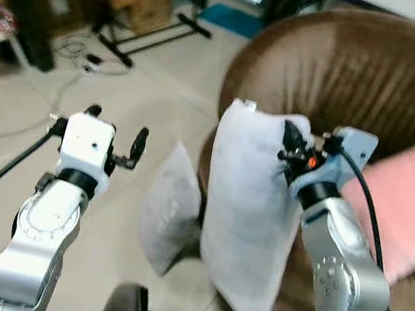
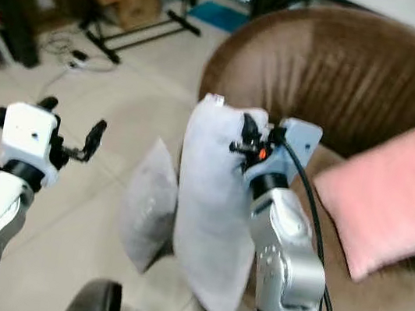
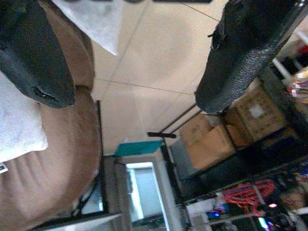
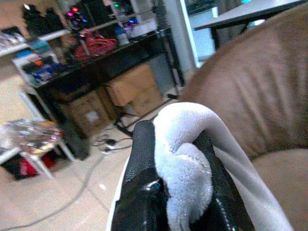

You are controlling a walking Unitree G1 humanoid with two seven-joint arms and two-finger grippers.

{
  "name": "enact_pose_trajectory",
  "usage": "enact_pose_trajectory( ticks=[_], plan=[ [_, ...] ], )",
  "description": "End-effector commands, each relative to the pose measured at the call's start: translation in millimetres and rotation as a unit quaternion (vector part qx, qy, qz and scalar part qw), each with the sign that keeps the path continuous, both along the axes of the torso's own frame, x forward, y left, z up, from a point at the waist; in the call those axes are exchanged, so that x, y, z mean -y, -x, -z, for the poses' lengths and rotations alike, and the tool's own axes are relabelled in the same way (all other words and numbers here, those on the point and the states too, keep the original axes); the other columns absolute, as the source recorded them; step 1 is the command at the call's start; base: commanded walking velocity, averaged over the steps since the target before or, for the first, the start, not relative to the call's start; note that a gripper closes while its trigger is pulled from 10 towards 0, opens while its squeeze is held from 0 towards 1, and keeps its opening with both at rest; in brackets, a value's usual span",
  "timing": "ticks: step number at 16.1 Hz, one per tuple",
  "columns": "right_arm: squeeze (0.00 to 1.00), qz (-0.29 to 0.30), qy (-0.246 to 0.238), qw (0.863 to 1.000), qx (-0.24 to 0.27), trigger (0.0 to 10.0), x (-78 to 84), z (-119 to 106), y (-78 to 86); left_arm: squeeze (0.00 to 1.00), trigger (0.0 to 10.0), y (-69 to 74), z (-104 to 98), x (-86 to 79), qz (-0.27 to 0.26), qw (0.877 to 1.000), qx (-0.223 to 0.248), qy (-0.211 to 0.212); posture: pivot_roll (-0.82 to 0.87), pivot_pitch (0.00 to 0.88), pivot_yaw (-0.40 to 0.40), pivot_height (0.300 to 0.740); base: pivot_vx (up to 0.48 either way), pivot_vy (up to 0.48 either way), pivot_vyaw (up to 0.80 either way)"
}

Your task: Move the pillow to the sofa from floor

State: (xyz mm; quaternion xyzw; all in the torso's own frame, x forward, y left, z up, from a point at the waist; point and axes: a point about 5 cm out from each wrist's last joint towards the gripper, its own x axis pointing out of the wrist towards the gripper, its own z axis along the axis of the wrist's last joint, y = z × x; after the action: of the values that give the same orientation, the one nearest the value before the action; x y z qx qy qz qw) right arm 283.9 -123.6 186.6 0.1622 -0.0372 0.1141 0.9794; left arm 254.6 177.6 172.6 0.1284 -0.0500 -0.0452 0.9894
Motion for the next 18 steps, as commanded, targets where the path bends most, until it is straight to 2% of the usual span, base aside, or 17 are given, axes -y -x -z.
enact_pose_trajectory(
  ticks=[1,6,13,15,18],
  plan=[
    [0.0,0.002,-0.011,1.0,0.027,10.0,2.9,-12.3,3.8,0.0,10.0,-1.1,0.6,1.4,0.002,1.0,0.001,-0.002,-0.02,0.0,0.03,0.698,0.0,0.0,0.0],
    [0.0,0.003,-0.031,0.999,0.01,10.0,4.8,-9.6,3.2,0.0,10.0,-2.7,2.3,3.8,0.006,1.0,-0.002,-0.006,-0.02,0.0,0.032,0.74,0.0,0.0,0.0],
    [0.0,0.005,-0.032,0.999,0.005,10.0,4.7,-7.7,3.6,0.0,10.0,-5.4,3.1,3.9,0.009,1.0,-0.005,-0.01,-0.02,0.0,0.037,0.74,0.0,0.0,0.0],
    [0.0,0.04,0.026,0.999,0.006,10.0,9.4,-6.0,0.5,0.0,10.0,-5.4,3.0,4.3,0.011,1.0,-0.005,-0.011,-0.02,0.0,0.038,0.74,0.0,0.0,0.0],
    [0.0,0.053,0.04,0.998,0.015,10.0,12.5,-5.3,0.3,0.0,10.0,-5.5,3.4,5.2,0.012,1.0,-0.005,-0.011,-0.02,0.0,0.038,0.74,0.0,0.0,0.0]
  ],
)
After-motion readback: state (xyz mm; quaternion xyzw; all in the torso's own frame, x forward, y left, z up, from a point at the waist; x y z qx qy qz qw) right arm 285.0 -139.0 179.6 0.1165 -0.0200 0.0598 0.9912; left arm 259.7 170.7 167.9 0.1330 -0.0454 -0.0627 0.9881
